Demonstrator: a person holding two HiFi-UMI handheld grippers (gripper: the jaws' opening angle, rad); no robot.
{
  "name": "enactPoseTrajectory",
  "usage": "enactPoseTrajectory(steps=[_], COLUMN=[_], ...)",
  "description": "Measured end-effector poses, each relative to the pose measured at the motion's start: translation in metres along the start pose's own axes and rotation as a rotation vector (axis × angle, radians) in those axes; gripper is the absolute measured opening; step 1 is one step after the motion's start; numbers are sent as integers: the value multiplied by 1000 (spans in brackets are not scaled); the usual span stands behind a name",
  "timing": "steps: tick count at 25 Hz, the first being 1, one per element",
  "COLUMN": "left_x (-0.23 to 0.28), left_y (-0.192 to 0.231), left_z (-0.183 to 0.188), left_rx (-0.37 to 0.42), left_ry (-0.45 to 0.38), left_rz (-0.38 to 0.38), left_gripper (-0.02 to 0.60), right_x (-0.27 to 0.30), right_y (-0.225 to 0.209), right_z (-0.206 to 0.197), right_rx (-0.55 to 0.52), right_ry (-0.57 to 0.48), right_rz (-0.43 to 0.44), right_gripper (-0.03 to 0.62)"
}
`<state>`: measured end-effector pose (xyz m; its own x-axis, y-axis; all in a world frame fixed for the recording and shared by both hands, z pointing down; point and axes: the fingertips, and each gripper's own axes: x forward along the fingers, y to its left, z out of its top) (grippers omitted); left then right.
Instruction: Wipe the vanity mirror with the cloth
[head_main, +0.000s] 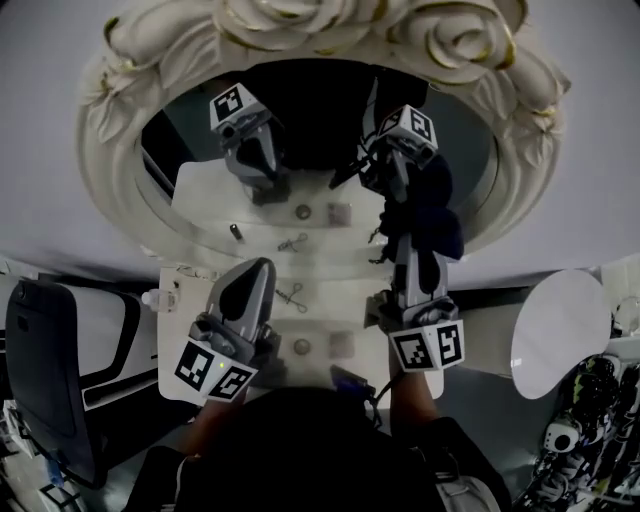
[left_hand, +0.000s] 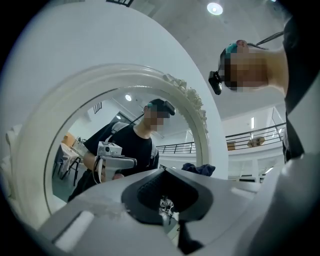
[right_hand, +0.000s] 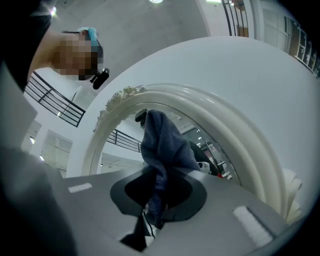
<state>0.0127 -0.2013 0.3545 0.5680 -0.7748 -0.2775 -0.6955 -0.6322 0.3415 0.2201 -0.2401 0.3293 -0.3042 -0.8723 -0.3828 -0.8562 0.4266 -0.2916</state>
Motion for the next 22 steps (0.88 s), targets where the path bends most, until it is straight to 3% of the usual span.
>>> enactPoseTrajectory(steps=[15,22], left_x=[-53,-79], left_y=[45,69], left_z=[42,55], left_rx=[-18,-34], left_ry=[-93,-120], left_rz=[56,94], left_gripper=[3,3], right_x=[43,68], right_y=[84,146], right_z=[2,-16], right_rx=[-44,-62], right_ry=[-32,-22], right_rz=[87,195], right_gripper=[40,40])
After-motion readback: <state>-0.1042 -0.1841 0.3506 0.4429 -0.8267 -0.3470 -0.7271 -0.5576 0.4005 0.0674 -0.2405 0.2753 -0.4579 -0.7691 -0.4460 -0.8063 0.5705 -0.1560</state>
